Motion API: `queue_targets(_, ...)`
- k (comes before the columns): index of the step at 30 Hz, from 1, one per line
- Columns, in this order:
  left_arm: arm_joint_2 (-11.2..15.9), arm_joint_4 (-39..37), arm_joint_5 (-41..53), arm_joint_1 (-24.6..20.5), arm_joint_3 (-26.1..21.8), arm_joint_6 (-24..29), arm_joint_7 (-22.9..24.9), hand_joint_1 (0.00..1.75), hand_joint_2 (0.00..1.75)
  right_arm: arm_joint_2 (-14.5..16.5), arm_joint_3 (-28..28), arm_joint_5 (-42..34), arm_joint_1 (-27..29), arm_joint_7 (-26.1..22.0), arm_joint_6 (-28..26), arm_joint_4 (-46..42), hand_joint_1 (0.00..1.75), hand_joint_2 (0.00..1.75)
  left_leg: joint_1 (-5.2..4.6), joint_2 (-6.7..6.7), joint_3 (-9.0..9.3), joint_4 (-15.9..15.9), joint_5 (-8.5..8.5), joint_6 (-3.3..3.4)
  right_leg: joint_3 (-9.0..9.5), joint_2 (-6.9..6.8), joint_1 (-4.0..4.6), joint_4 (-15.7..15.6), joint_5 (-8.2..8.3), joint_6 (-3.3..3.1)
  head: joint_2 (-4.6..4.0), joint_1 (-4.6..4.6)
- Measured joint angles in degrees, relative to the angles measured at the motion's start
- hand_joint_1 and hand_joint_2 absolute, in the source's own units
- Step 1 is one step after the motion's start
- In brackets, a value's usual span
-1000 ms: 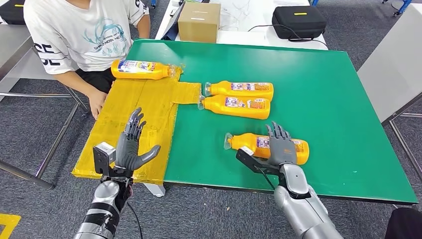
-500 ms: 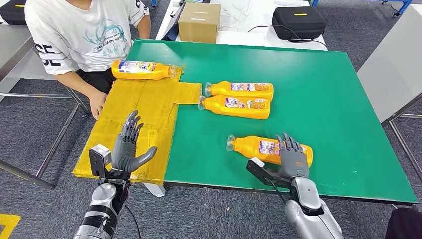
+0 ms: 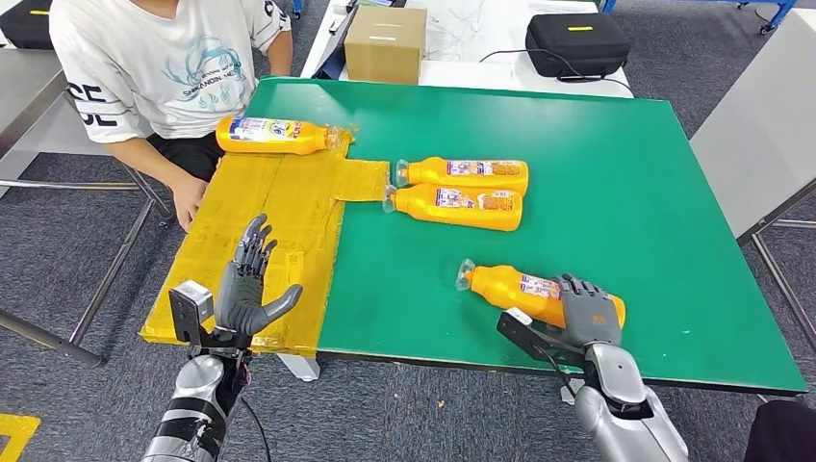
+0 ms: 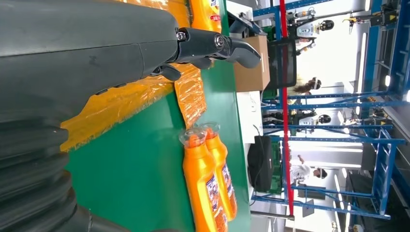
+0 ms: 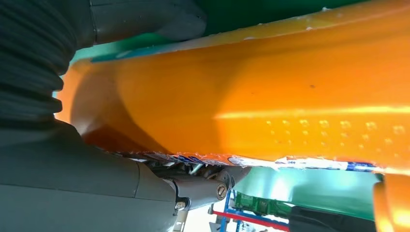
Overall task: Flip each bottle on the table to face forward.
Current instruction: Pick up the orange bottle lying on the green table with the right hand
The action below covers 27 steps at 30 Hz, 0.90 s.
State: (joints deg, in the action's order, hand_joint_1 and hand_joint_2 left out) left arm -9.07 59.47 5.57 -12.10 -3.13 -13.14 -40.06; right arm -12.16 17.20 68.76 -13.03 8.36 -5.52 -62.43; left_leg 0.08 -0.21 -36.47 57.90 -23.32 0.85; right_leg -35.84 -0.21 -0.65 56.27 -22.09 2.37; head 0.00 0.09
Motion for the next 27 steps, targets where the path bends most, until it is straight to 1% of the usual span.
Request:
queue_targets(6,0.3,0.0,-0.5,-0.1,-0.2,-0.9,0.0,0.0,1.75,-1.0,-0.8,-0.6,-2.7,-0.8,1.9,3.8,1.75,1.75,0.0,0.01,0.14,0.0,-0.02,0.01,0.14,0.0,0.0,0.0,0.0,0.0,0.0,0.01)
queue_targets(10,0.6,0.0,-0.6,-0.5,-0.3,-2.1,0.0,0.0,1.75,-1.3,-1.1,-2.8,-5.0,-2.9,3.5,6.7,1.75,1.75,0.0,0.05,0.38,0.0,-0.06,0.02,0.33,0.04,0.01,-0.1,0.0,-0.01,0.0,0.01)
queue_targets(15,0.8,-1.0,0.2,-1.7,-0.3,-1.5,0.0,0.0,1.75,-0.6,-1.2,-6.3,-7.3,-6.7,2.9,9.7,1.75,1.75,0.01,0.09,0.65,0.0,-0.05,0.05,0.62,0.11,0.01,-0.1,0.02,-0.05,0.0,0.03)
queue_targets(17,0.9,-1.7,0.7,-2.2,-0.3,-0.6,0.1,0.0,1.75,0.2,-1.3,-7.6,-7.7,-8.0,0.8,10.4,1.75,1.75,0.01,0.13,0.69,0.0,-0.03,0.06,0.68,0.11,0.01,-0.1,0.07,-0.04,0.0,0.04)
queue_targets(19,0.9,-2.2,1.2,-2.5,-0.3,0.9,0.8,0.0,1.75,2.0,-1.5,-9.8,-7.5,-10.3,-3.5,10.5,1.75,1.75,0.01,0.24,0.69,0.0,-0.02,0.06,0.66,0.15,0.02,-0.1,0.16,-0.03,0.0,0.04)
queue_targets(20,0.7,-2.4,1.6,-2.6,-0.3,1.8,1.6,0.0,1.75,3.5,-1.5,-11.0,-7.2,-11.6,-6.1,10.3,1.75,1.75,0.02,0.32,0.68,0.0,-0.02,0.05,0.62,0.19,0.03,-0.1,0.2,-0.05,0.0,0.03)
queue_targets(23,0.0,-2.6,2.4,-3.3,0.1,4.2,4.1,0.0,1.75,9.2,-0.9,-13.4,-6.0,-13.7,-12.8,9.4,1.75,1.75,0.05,0.43,0.6,0.0,0.01,0.01,0.44,0.27,0.09,-0.1,0.23,-0.12,0.0,0.0)
queue_targets(25,-0.6,-2.6,2.4,-3.6,0.4,4.9,5.0,0.0,1.75,12.3,-0.2,-13.9,-5.5,-13.6,-14.5,8.9,1.75,1.75,0.09,0.37,0.5,0.0,0.03,-0.02,0.35,0.23,0.13,0.0,0.18,-0.16,0.0,-0.02)
queue_targets(27,-0.8,-2.6,2.2,-3.7,0.9,5.4,5.4,0.0,1.75,14.1,0.4,-14.8,-5.1,-13.6,-14.9,8.5,1.75,1.75,0.13,0.26,0.38,0.0,0.04,-0.03,0.3,0.15,0.15,0.0,0.13,-0.18,0.0,-0.01)
